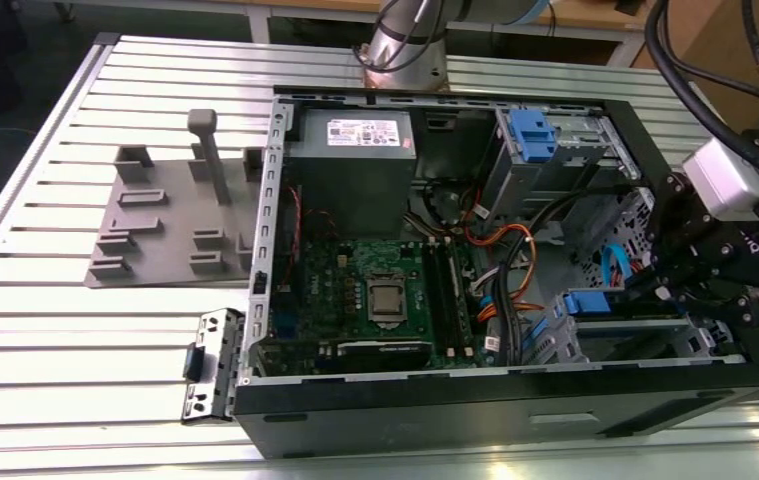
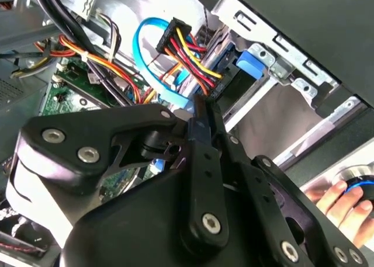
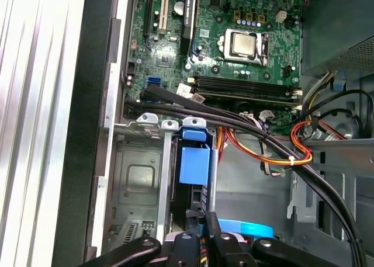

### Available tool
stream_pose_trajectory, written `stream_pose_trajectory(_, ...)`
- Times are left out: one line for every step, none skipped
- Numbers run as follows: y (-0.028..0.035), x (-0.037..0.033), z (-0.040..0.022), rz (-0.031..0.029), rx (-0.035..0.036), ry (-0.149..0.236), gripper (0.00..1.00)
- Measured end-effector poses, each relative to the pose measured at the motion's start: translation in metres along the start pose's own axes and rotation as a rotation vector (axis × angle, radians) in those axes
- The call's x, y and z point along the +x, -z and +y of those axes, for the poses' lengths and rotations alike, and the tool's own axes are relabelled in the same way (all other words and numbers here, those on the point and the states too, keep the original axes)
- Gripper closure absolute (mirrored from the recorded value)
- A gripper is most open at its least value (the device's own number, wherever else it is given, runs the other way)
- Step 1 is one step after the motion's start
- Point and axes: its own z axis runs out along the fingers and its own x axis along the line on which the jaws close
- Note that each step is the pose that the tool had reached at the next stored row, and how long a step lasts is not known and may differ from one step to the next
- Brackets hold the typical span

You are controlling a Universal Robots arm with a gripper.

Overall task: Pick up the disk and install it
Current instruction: 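Insert the second disk wire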

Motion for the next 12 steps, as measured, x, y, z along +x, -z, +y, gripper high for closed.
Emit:
stream_pose_trajectory(-0.0002,0.0002,0.0,0.0002,0.0,0.0,0.84)
stream_pose_trajectory(-0.0004,0.0004,0.0,0.0003,0.0,0.0,0.84)
stream_pose_trajectory(-0.0008,0.0006,0.0,0.0002,0.0,0.0,0.84)
stream_pose_trajectory(-0.0013,0.0008,-0.0001,0.0002,0.0,0.0,0.84)
stream_pose_trajectory(-0.0019,0.001,-0.0001,0.0002,0.0,0.0,0.84)
stream_pose_trajectory(-0.0021,0.001,-0.0001,0.0003,-0.0001,0.0,0.84)
stream_pose_trajectory(-0.0021,0.001,-0.0001,0.0002,0.0,0.0,0.84)
stream_pose_trajectory(-0.0021,0.001,-0.0001,0.0002,0.0,0.0,0.84)
stream_pose_trajectory(-0.0022,0.001,-0.0001,0.0001,0.0,0.0,0.84)
stream_pose_trajectory(-0.0026,0.001,-0.0002,-0.0007,0.0001,0.0,0.83)
stream_pose_trajectory(-0.0027,0.0011,-0.0002,-0.0008,0.0001,0.0,0.83)
stream_pose_trajectory(-0.0027,0.0011,-0.0002,-0.0008,0.0,0.0,0.77)
